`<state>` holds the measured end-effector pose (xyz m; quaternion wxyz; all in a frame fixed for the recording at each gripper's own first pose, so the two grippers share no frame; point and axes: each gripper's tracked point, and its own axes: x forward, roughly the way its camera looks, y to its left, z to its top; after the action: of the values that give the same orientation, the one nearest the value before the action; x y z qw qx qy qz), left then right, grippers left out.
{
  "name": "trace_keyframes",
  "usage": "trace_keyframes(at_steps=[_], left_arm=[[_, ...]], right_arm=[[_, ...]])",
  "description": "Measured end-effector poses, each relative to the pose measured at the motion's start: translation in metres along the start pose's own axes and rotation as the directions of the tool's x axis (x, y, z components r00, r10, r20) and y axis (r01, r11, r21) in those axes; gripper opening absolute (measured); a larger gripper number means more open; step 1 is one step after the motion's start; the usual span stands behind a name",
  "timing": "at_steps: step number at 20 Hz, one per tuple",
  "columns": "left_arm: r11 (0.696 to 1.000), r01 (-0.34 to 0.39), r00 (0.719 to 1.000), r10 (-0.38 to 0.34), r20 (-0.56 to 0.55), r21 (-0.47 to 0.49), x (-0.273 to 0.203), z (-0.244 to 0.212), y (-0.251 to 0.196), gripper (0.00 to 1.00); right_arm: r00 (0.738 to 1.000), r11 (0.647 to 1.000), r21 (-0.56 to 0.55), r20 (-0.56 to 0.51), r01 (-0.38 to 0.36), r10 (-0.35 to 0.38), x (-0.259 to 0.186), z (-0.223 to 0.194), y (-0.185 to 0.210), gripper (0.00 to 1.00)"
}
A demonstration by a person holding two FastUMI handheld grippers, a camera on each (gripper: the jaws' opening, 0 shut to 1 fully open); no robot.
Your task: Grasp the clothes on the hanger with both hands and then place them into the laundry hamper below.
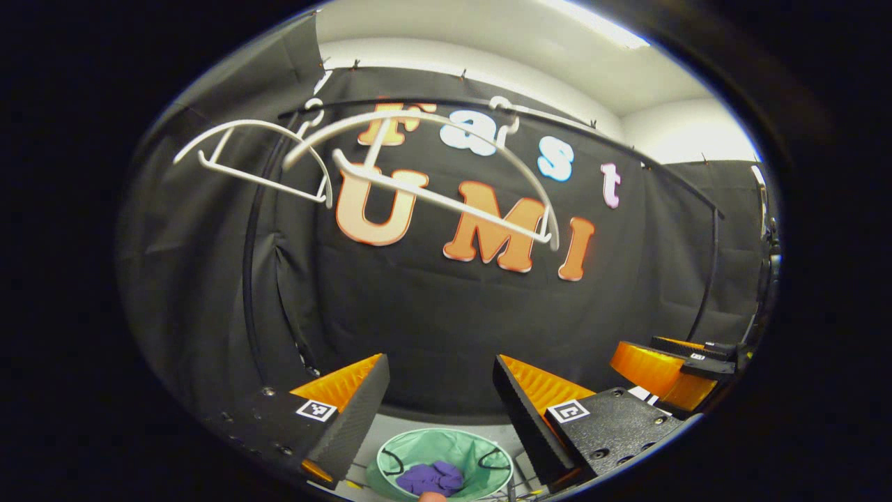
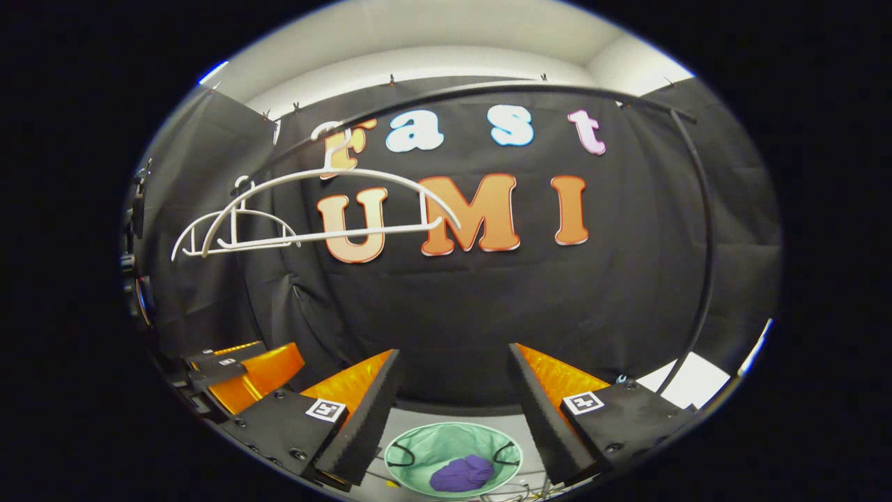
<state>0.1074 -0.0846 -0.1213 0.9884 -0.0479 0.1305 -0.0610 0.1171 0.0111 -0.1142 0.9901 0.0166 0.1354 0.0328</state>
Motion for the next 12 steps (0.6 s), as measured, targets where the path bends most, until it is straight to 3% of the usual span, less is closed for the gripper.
trace_keyframes(at_steps=[1,3,4,6,8,12], left_arm=[[1.0,-0.003,1.0,0.003,0.024,-0.008,-0.01,0.01,-0.008,0.95],[1.0,-0.009,0.999,0.01,0.047,-0.014,-0.032,0.022,-0.019,0.99],[1.0,-0.013,0.998,0.014,0.061,-0.016,-0.041,0.03,-0.027,0.91],[0.999,-0.029,0.993,0.031,0.115,-0.024,-0.06,0.048,-0.036,0.95],[0.999,-0.043,0.987,0.047,0.151,-0.026,-0.076,0.056,-0.045,0.91],[0.997,-0.08,0.983,0.08,0.165,-0.01,-0.114,0.059,-0.071,0.95]], right_arm=[[1.0,1.0,-0.008,0.015,-0.001,0.002,-0.01,0.008,-0.006,0.89],[0.999,1.0,-0.02,0.039,-0.004,0.005,-0.031,0.02,-0.02,1.0],[0.998,1.0,-0.026,0.059,-0.003,0.004,-0.041,0.027,-0.027,0.99],[0.996,0.999,-0.038,0.091,0.0,0.003,-0.064,0.038,-0.042,0.96],[0.993,0.999,-0.031,0.116,-0.018,0.021,-0.089,0.046,-0.052,0.94],[0.988,0.999,-0.027,0.146,-0.039,0.043,-0.135,0.053,-0.078,0.89]])
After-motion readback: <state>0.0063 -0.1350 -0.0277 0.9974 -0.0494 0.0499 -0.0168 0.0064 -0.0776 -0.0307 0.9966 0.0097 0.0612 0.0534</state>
